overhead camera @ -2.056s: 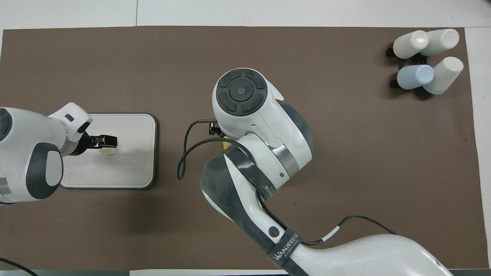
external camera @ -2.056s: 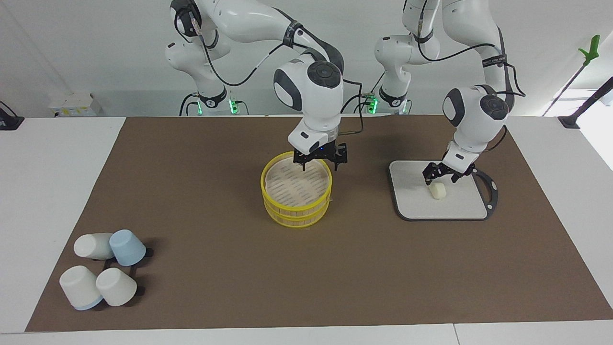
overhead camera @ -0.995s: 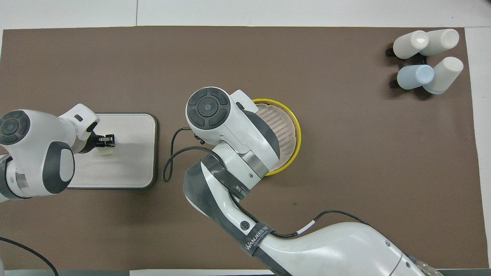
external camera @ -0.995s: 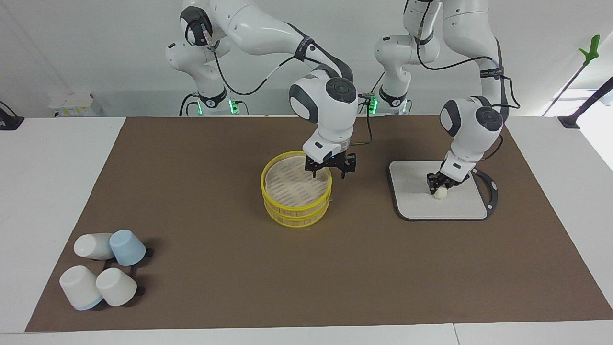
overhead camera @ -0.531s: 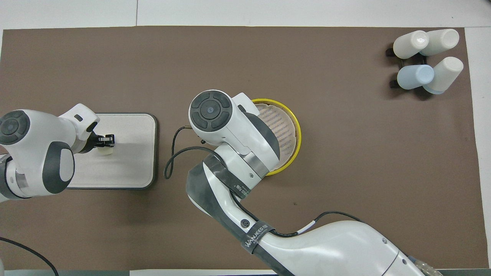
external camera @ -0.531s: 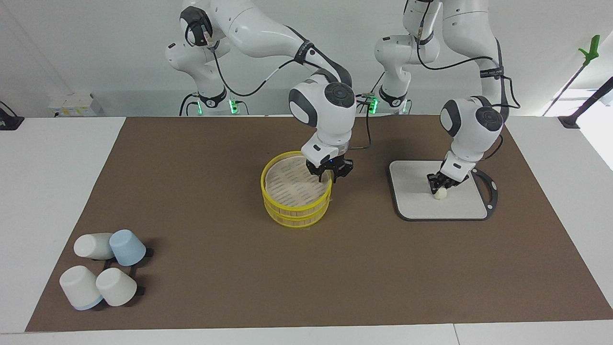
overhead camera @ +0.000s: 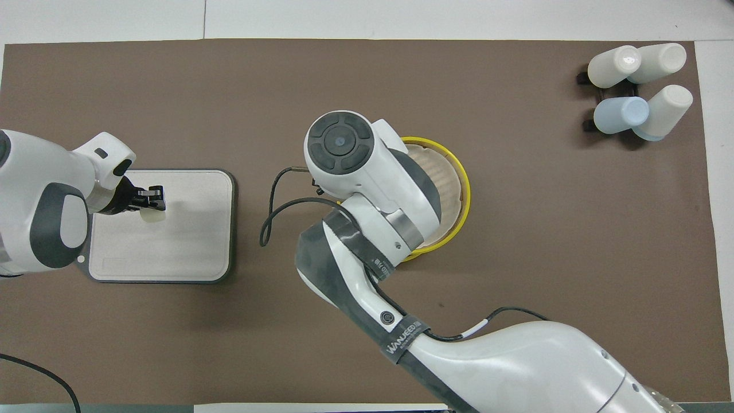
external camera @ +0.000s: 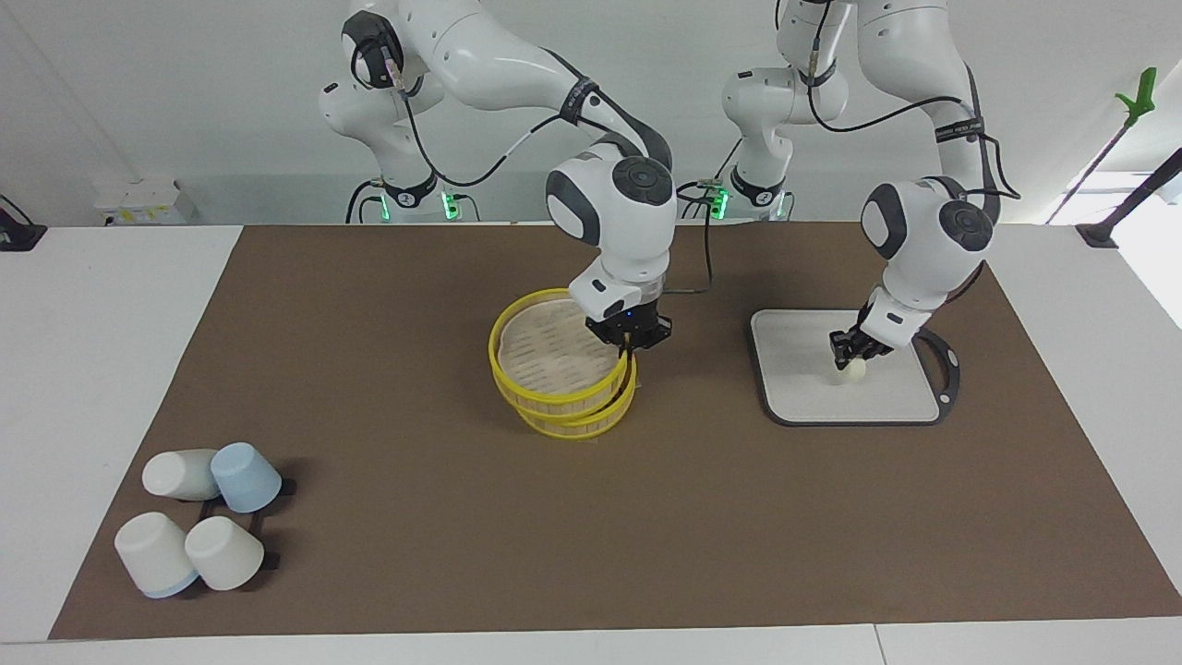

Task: Place bun in steamer
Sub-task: 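Carry the bun with the left gripper and release it into the steamer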

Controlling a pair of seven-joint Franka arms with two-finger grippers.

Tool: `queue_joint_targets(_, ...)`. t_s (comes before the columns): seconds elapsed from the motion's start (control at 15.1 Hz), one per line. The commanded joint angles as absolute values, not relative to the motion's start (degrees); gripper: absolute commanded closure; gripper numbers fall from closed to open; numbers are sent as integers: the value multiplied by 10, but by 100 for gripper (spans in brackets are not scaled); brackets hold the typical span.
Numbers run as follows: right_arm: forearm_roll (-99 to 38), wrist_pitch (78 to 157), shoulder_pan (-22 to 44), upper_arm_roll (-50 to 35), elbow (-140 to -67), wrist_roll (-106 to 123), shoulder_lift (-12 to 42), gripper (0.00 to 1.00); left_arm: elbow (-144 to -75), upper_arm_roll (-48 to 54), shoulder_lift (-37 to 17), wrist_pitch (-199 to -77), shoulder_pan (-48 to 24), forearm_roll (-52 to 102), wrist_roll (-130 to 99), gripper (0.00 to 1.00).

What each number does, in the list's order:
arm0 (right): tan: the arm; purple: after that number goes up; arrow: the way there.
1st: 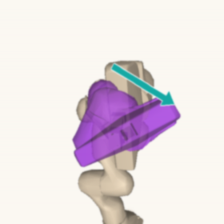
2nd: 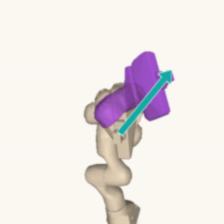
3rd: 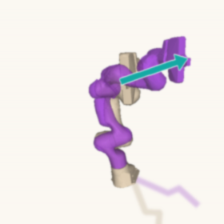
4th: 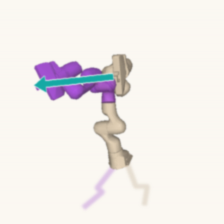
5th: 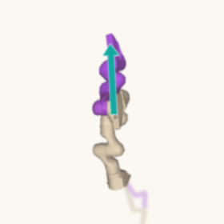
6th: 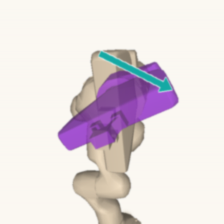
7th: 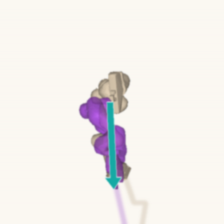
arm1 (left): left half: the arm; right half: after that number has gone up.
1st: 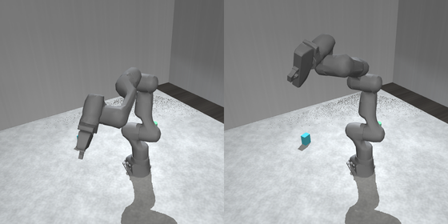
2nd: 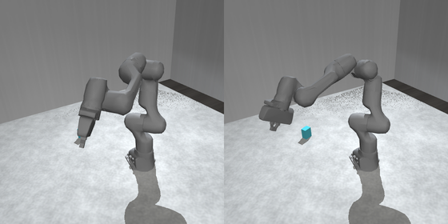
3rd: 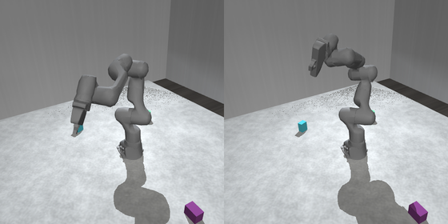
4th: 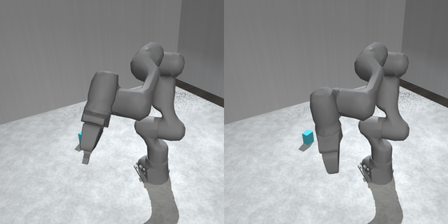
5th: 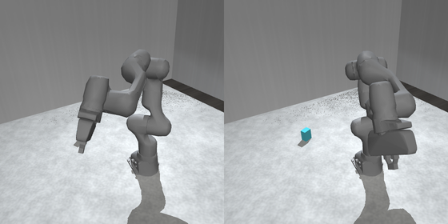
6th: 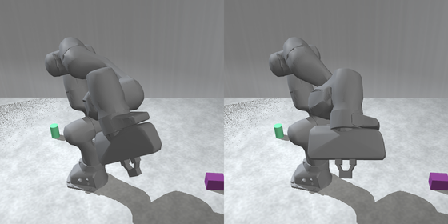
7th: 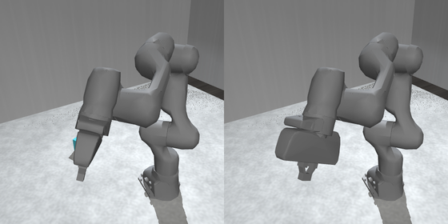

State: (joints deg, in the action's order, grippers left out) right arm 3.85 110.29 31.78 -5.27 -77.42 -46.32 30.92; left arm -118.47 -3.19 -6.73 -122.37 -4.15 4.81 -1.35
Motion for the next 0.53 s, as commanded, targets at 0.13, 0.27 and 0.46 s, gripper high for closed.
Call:
queue_joint_targets(0.13,38,1087,201,-61,-767,-237,269,100,-1034,-31,-93,-1099,-114,63,-152,70)
queue_joint_targets(0.27,45,1079,172,-59,-767,-187,263,100,-983,-31,-113,-1095,-161,63,-242,70)
queue_joint_targets(0.46,43,1053,111,-61,-767,-129,260,100,-927,-27,-140,-1098,-230,68,-328,69)
